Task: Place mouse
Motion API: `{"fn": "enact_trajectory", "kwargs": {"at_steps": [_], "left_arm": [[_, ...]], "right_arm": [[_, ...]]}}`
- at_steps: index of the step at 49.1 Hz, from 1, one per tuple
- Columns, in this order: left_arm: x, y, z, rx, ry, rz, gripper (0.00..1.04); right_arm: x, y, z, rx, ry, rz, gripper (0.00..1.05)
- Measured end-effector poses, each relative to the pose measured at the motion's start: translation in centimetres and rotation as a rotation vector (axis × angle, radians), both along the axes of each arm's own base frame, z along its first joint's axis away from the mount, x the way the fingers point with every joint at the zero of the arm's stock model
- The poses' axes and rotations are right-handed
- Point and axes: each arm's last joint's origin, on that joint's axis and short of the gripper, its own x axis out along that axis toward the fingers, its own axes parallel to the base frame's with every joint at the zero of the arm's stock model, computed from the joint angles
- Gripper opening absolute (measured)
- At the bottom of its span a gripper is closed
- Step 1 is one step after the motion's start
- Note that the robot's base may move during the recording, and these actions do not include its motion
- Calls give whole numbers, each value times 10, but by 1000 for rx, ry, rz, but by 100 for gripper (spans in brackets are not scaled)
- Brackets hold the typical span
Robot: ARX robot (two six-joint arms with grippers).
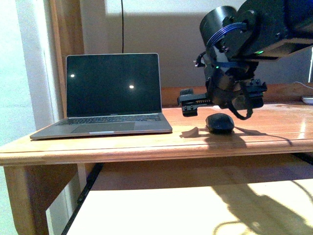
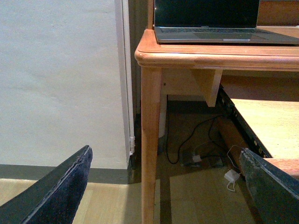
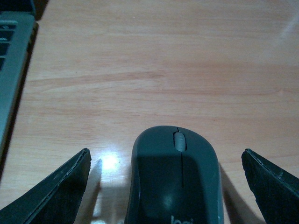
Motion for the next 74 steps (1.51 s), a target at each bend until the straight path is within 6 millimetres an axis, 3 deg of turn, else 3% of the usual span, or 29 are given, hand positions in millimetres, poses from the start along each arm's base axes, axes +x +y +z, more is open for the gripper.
{"fn": "enact_trajectory", "kwargs": {"at_steps": [5,10,14,18,23,30,41,49,57,74], "left_arm": [[0,0,0,0,0,0,97],[0,0,0,0,0,0,97],[0,0,0,0,0,0,97],[0,0,0,0,0,0,97],[0,0,0,0,0,0,97],[0,0,0,0,0,0,97],[0,0,0,0,0,0,97],[0,0,0,0,0,0,97],[0,0,0,0,0,0,97],[0,0,0,0,0,0,97]], "right_arm": [[-23,-19,18,39,-73,17,97],[-77,-60,46,64,-195,32,97],[-121,-90,45,75,-253,76,97],[-166,-120,16,57,-236,143,97],[-218,-152,-44,33,-117,229,97],[-260,-175,-89,20,-28,268,97],[-296,-195,-123,24,41,292,97],[-312,-193,-140,11,85,332,97],[-309,-182,-146,-17,91,355,97],[-273,-134,-155,-27,94,395,97]]}}
